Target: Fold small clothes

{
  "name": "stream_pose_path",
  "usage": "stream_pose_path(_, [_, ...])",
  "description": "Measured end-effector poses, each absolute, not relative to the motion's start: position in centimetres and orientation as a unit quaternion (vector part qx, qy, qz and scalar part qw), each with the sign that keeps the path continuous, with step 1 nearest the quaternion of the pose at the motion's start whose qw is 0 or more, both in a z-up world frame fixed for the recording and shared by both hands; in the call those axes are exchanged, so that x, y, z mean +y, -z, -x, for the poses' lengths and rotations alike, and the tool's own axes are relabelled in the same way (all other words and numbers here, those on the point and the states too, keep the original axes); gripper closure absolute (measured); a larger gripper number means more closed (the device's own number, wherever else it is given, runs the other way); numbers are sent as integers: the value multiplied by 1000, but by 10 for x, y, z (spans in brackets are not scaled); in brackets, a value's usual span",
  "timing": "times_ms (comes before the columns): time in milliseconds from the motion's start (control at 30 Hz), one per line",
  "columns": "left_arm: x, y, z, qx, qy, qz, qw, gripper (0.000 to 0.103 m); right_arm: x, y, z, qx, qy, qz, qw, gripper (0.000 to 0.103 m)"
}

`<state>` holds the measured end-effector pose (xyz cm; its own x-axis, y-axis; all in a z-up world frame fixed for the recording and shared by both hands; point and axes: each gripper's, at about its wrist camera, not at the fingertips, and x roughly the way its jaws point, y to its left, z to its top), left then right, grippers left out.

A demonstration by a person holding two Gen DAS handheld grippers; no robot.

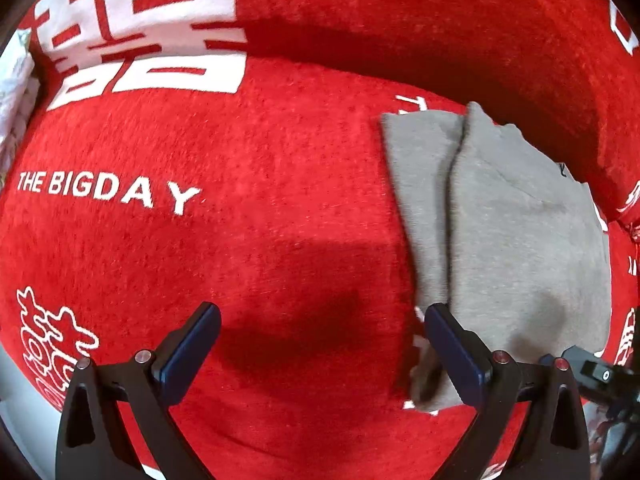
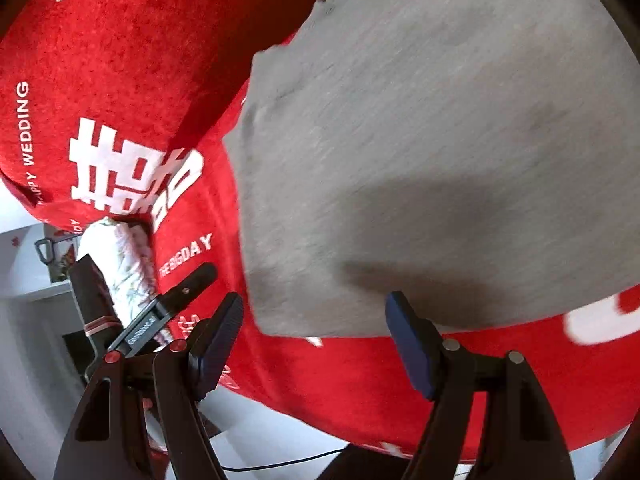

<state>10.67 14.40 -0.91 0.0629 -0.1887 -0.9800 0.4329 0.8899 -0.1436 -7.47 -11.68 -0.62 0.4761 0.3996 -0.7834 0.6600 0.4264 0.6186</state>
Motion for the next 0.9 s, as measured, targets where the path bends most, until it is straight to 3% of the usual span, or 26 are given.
stream_pose_path(100, [149,13,-109,654,217,-89,719,1,-106,14,81,489,88,-559,664,22])
stream_pose_path(467, [147,18,-113,660,230,-65,713,1,-82,62,105,403,91,-708,573,22])
stream_pose_path(533, [151,16,-111,661,230,-63,712,1,-76,77,100,385,88,-739,546,30])
stream_pose_path(567, [152,15,-111,661,230,-64,711,1,-73,82,97,374,84,-752,537,39])
stream_pose_path(633, [153,13,-109,661,229,-66,712,1,-67,91,91,358,80,-770,522,60])
stream_pose_path(667, [154,12,-109,661,229,-66,712,1,-65,94,88,356,84,-773,518,85])
stream_pose_path(700, [157,11,-110,660,228,-67,712,1,-64,96,85,356,87,-774,516,92])
stream_pose_path(900, [159,11,-109,662,221,-61,714,1,-59,94,87,407,106,-735,532,94])
